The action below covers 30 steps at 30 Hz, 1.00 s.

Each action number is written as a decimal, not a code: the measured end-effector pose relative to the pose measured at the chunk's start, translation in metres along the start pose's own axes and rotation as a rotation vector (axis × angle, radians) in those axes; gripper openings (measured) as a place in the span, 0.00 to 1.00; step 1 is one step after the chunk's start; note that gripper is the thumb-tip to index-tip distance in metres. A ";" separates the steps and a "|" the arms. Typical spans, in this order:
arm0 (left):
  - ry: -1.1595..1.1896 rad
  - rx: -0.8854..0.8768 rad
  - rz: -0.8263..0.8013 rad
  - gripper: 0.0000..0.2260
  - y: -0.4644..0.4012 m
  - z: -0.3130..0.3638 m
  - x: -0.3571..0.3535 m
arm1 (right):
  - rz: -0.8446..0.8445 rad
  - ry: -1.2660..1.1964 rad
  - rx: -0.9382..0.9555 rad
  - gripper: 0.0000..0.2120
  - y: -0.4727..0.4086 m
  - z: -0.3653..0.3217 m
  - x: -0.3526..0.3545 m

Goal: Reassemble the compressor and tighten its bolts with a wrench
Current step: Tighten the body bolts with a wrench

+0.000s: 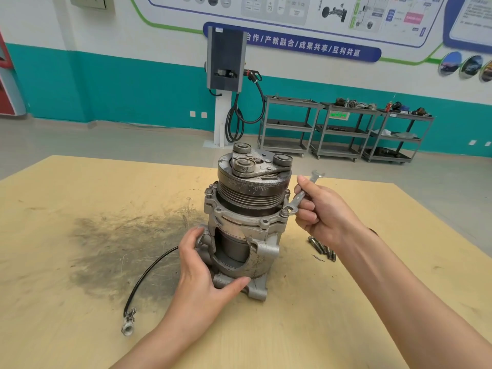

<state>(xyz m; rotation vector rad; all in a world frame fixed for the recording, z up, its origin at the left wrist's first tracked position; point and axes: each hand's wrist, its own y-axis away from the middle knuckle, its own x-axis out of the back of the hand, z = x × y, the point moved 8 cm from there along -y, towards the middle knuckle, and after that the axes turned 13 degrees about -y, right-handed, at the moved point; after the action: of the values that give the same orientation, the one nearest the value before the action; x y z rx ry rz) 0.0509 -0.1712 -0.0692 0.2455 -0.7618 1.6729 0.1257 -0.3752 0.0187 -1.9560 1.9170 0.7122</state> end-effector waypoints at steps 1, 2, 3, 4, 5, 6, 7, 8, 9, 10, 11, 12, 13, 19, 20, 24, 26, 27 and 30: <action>0.000 0.000 -0.001 0.49 0.000 0.000 0.000 | 0.027 -0.054 0.021 0.15 0.003 0.002 0.003; 0.002 0.001 -0.003 0.49 0.000 0.001 0.000 | 0.049 -0.111 0.049 0.15 0.006 0.004 0.006; 0.003 0.002 -0.004 0.49 0.000 0.001 0.000 | 0.064 -0.162 0.081 0.15 0.009 0.005 0.009; 0.001 0.003 -0.005 0.49 0.000 0.001 0.000 | 0.071 -0.201 0.116 0.15 0.014 0.006 0.011; -0.002 0.003 -0.003 0.49 0.000 0.001 0.000 | 0.069 -0.226 0.154 0.15 0.018 0.007 0.012; -0.004 0.003 0.000 0.49 0.000 0.002 0.000 | 0.061 -0.238 0.194 0.15 0.023 0.006 0.012; -0.006 0.004 0.002 0.49 0.000 0.002 0.000 | 0.050 -0.241 0.233 0.15 0.027 0.006 0.011; -0.007 0.004 0.002 0.48 0.000 0.002 0.000 | 0.041 -0.239 0.270 0.16 0.032 0.005 0.011; -0.007 0.002 0.002 0.48 0.000 0.002 0.000 | 0.033 -0.231 0.306 0.16 0.036 0.005 0.010; -0.008 0.001 0.001 0.48 0.000 0.002 0.000 | 0.027 -0.216 0.340 0.16 0.040 0.004 0.010; -0.006 0.000 0.001 0.48 0.000 0.002 0.001 | 0.025 -0.194 0.374 0.16 0.044 0.004 0.010; -0.002 0.000 0.000 0.48 0.000 0.002 0.001 | 0.022 -0.170 0.408 0.16 0.047 0.003 0.010; 0.003 -0.002 0.000 0.48 0.000 0.003 0.001 | 0.019 -0.147 0.444 0.15 0.050 0.003 0.010; 0.006 -0.009 0.008 0.48 0.000 0.001 -0.001 | -0.057 0.100 0.789 0.12 0.078 0.000 0.009; 0.005 -0.009 0.009 0.48 0.000 0.001 -0.001 | -0.078 0.191 0.874 0.09 0.085 -0.001 0.006; 0.001 -0.004 0.016 0.48 -0.001 0.000 -0.001 | -0.155 0.682 1.214 0.11 0.113 -0.003 -0.025; 0.000 -0.001 0.022 0.49 -0.001 0.000 -0.001 | -0.150 0.925 1.358 0.13 0.124 -0.004 -0.041; -0.004 -0.002 0.023 0.49 -0.001 0.000 0.000 | -0.126 1.058 1.423 0.14 0.127 -0.004 -0.048; -0.001 -0.006 0.018 0.49 -0.001 0.000 -0.001 | -0.006 1.428 1.491 0.15 0.129 0.001 -0.068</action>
<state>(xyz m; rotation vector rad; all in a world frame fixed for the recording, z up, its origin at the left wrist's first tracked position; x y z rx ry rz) 0.0523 -0.1719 -0.0693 0.2360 -0.7717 1.6874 -0.0007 -0.3254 0.0703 -1.1870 1.7314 -2.0419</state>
